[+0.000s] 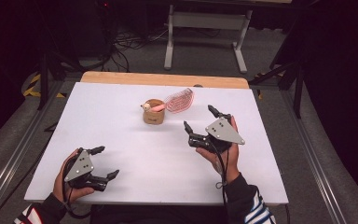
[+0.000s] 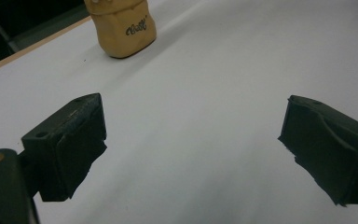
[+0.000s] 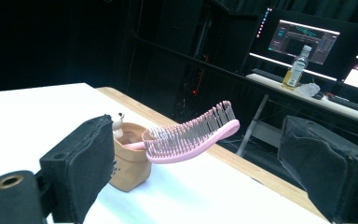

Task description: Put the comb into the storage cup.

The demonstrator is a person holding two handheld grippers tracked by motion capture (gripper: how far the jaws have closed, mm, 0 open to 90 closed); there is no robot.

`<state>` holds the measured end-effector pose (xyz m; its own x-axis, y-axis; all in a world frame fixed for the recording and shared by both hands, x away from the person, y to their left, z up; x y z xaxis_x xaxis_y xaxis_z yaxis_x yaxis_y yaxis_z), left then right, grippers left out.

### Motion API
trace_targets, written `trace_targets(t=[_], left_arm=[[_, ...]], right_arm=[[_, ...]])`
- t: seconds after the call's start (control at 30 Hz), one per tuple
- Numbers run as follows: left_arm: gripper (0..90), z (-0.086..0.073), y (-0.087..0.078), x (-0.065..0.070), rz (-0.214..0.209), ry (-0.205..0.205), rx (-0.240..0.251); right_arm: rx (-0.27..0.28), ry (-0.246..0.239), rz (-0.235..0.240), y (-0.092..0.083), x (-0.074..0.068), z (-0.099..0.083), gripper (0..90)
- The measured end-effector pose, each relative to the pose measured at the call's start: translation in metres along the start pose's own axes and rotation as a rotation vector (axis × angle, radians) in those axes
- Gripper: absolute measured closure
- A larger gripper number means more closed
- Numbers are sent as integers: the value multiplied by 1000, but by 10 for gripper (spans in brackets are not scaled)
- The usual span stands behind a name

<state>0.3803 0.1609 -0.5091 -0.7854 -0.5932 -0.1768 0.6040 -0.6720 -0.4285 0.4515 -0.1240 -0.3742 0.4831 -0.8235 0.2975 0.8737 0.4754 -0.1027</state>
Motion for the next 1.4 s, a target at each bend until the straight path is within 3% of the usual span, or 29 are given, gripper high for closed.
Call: trace_targets(t=[0.47, 1.4], left_arm=[[76, 0, 0, 0, 0, 3, -1], [76, -1, 2, 1, -5, 8, -9]], right_arm=[[-10, -44, -2, -10, -4, -7, 120], [-41, -98, 54, -31, -18, -28, 119]])
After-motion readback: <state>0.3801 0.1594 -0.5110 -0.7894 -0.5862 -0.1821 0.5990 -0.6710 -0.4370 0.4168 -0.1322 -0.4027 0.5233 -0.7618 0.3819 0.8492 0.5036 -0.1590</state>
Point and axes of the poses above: each handheld gripper's, and its own axes: y roughly forward along the jaws, z roughly out of its top, x roughly to its right, the point moved 10 cm from there along y, roughly forward along the jaws, and after that the axes turned 1 degree about -x, right-handed, at the moved point
